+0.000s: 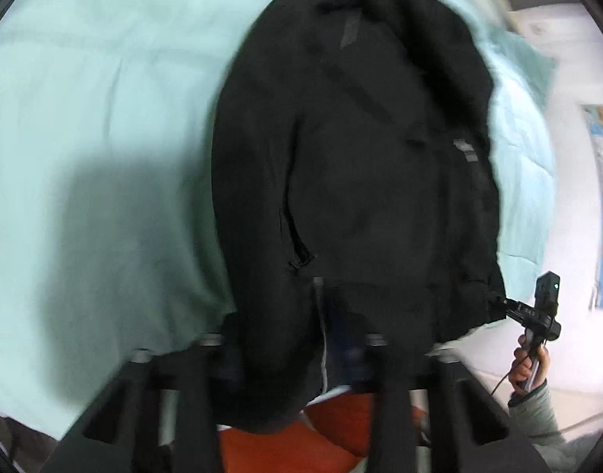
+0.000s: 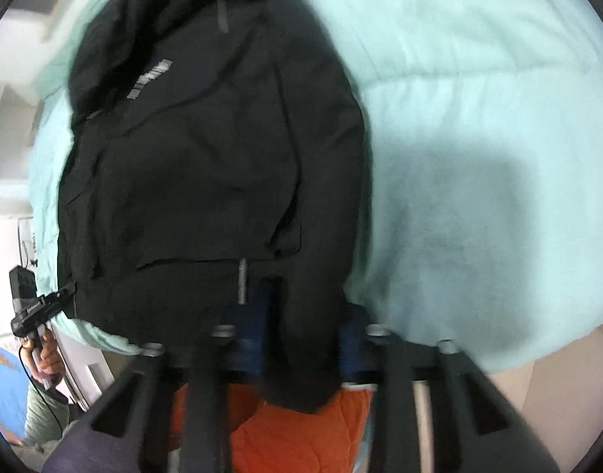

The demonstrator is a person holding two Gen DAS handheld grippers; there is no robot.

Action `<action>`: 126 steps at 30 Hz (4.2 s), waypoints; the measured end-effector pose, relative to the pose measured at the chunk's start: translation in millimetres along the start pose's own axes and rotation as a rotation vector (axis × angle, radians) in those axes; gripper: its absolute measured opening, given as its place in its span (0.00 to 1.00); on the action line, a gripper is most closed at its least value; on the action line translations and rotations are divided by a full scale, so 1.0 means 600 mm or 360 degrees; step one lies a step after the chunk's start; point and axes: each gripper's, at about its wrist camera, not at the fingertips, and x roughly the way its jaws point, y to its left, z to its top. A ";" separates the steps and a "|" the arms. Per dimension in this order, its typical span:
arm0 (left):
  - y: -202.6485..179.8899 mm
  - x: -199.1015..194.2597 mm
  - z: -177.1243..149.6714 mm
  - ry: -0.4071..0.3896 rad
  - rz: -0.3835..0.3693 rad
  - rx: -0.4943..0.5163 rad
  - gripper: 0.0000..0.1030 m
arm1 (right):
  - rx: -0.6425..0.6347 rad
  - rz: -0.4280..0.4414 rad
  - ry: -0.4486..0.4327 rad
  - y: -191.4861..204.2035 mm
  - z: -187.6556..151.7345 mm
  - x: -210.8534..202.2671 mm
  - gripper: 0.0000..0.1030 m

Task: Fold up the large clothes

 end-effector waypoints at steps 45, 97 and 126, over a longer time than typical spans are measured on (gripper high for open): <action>-0.200 -0.265 0.347 -0.0879 -0.0303 0.0255 0.11 | -0.0210 0.0286 -0.0821 0.195 0.324 -0.312 0.14; -0.083 0.032 0.820 -0.0287 0.0062 0.0141 0.81 | -0.0582 -0.0140 -0.0327 0.170 0.815 0.056 0.72; -0.089 0.106 0.853 -0.0504 0.0367 -0.0019 0.25 | -0.0542 -0.0585 -0.0405 0.219 0.842 0.173 0.13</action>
